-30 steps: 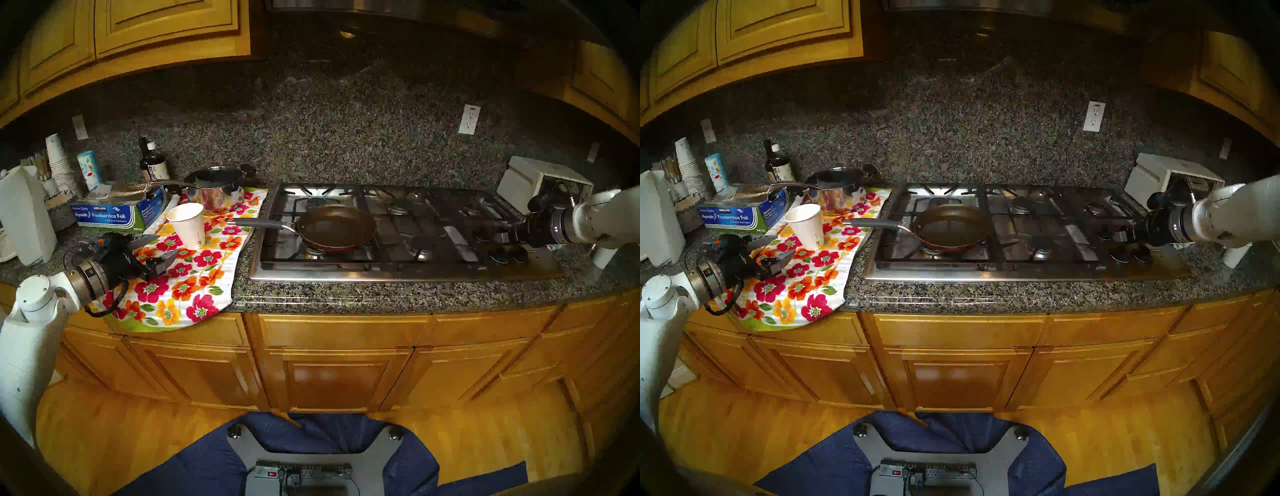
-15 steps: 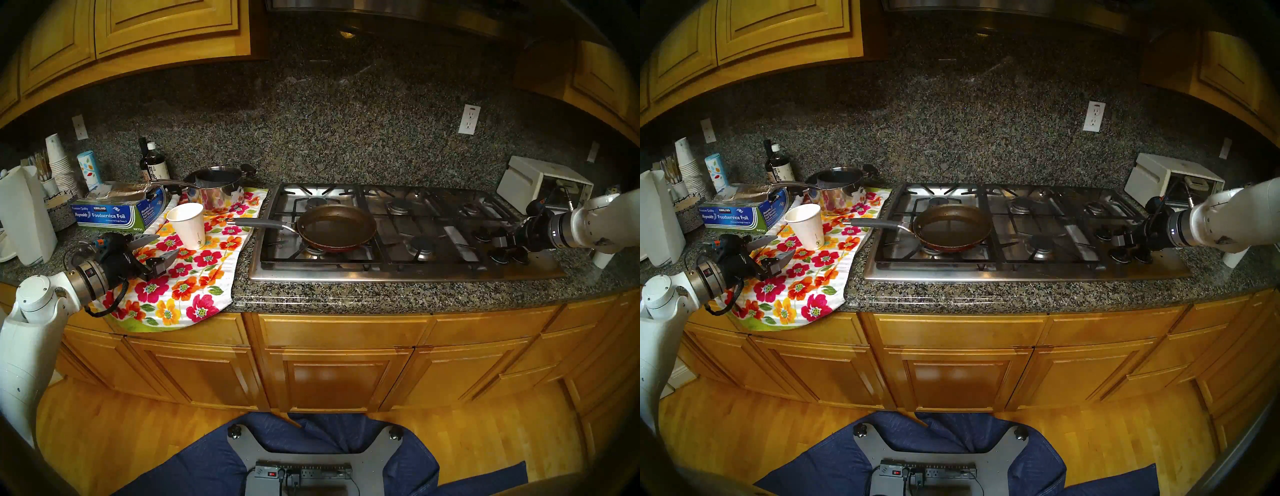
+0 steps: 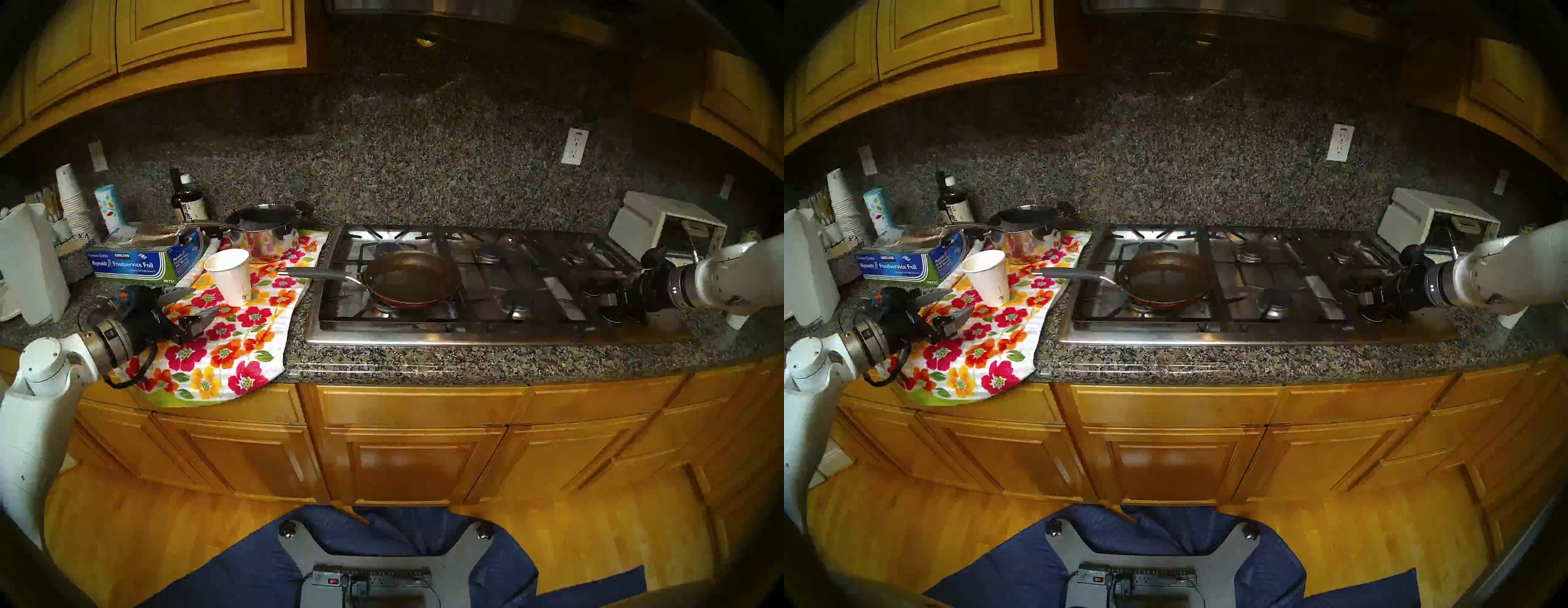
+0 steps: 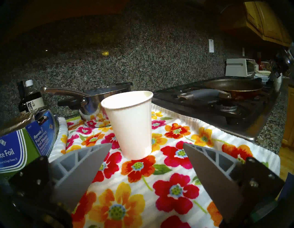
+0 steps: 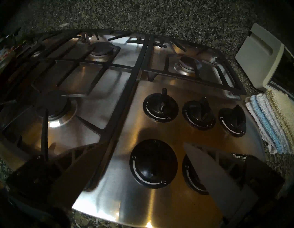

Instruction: Pick up the water cup, pour water into the pot, turn on the stove

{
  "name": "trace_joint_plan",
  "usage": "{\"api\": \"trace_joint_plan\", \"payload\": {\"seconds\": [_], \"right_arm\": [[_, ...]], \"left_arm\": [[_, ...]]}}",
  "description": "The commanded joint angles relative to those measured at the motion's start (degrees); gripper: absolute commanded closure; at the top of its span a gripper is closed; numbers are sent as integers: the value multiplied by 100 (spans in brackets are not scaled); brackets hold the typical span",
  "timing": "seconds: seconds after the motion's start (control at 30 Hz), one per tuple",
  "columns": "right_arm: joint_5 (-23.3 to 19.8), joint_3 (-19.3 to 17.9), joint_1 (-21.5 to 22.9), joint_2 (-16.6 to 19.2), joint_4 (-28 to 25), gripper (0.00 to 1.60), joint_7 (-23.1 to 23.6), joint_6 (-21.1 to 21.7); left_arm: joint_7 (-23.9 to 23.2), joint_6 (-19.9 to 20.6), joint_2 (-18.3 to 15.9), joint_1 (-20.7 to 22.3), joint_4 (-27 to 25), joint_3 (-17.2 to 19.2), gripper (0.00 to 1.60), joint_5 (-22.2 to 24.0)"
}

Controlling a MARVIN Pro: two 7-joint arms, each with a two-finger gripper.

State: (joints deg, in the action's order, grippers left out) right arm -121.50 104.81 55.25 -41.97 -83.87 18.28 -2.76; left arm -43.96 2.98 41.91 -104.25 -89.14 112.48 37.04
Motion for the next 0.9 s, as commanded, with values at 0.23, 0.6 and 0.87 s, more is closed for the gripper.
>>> {"api": "trace_joint_plan", "payload": {"seconds": [0.23,0.6,0.87], "right_arm": [[-13,-260,-293,5,217,0,-44,-188],[-33,-272,-520,25,442,0,-29,-263],[-77,-317,-575,8,614,0,11,-271]], "left_arm": [[16,-29,-43,99,-111,149,0,60],[14,-30,-44,101,-108,147,0,59],[14,-31,-45,102,-107,145,0,58]]}}
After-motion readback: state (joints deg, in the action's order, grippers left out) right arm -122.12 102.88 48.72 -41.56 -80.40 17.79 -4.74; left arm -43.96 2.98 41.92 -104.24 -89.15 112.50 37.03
